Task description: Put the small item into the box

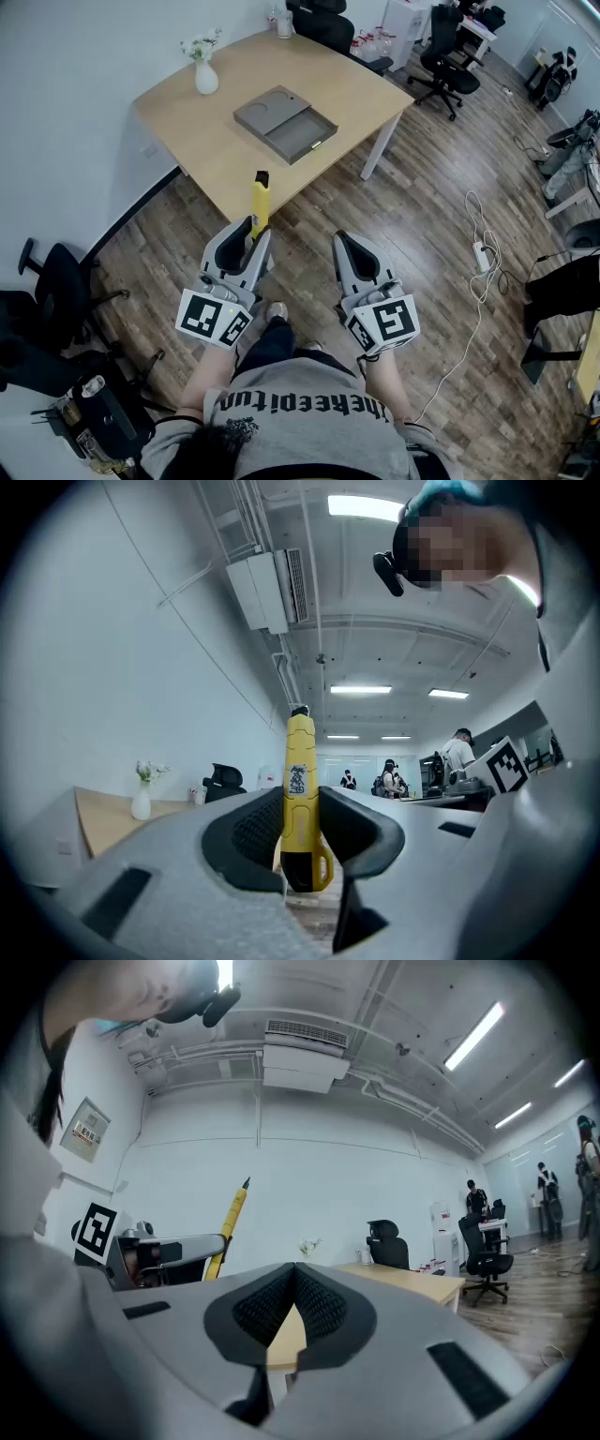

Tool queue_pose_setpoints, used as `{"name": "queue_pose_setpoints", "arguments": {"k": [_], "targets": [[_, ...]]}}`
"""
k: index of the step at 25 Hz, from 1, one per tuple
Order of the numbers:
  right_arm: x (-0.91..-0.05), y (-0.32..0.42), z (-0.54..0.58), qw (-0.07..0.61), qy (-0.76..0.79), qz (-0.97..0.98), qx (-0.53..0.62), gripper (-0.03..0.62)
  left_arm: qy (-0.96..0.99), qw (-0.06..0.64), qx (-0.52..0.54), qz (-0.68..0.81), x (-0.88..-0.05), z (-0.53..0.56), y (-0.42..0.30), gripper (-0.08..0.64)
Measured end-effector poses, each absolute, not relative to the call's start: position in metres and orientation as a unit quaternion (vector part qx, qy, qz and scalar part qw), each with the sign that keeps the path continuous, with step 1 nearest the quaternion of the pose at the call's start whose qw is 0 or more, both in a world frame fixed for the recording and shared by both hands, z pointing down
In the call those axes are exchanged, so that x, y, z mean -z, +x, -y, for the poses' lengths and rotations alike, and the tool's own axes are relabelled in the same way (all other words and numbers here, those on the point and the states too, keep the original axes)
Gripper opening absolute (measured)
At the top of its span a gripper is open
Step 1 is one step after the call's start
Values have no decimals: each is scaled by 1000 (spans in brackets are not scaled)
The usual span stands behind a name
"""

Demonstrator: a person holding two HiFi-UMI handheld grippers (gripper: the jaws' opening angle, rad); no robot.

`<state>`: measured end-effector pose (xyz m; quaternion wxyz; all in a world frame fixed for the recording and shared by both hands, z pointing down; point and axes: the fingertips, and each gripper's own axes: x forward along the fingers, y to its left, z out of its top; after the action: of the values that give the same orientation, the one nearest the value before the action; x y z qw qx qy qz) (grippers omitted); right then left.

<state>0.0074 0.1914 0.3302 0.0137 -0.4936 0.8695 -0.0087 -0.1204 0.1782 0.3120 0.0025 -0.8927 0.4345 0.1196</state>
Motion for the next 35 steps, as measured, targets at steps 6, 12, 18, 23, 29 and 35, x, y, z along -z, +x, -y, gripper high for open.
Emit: {"name": "queue_pose_setpoints", "arguments": {"k": [6, 12, 18, 23, 29, 35], "targets": [[-332, -1, -196, 13, -493, -870, 9, 8, -892, 1, -123, -435, -313, -183, -128, 126], [-329, -4, -192, 12, -493, -870, 7, 8, -892, -1, -125, -435, -310, -179, -132, 126], [-329, -9, -184, 12, -498, -867, 7, 7, -894, -3, -126, -431, -311, -169, -136, 126], [-326, -11, -171, 20, -509, -861, -3, 8, -897, -6, -126, -423, -313, -154, -139, 126], [-325, -12, -153, 27, -519, -854, 2, 8, -903, -3, -128, -409, -311, -132, -141, 126], [-324, -14, -127, 25, -530, -847, -2, 8, -909, -2, -129, -395, -309, -101, -140, 126]]}}
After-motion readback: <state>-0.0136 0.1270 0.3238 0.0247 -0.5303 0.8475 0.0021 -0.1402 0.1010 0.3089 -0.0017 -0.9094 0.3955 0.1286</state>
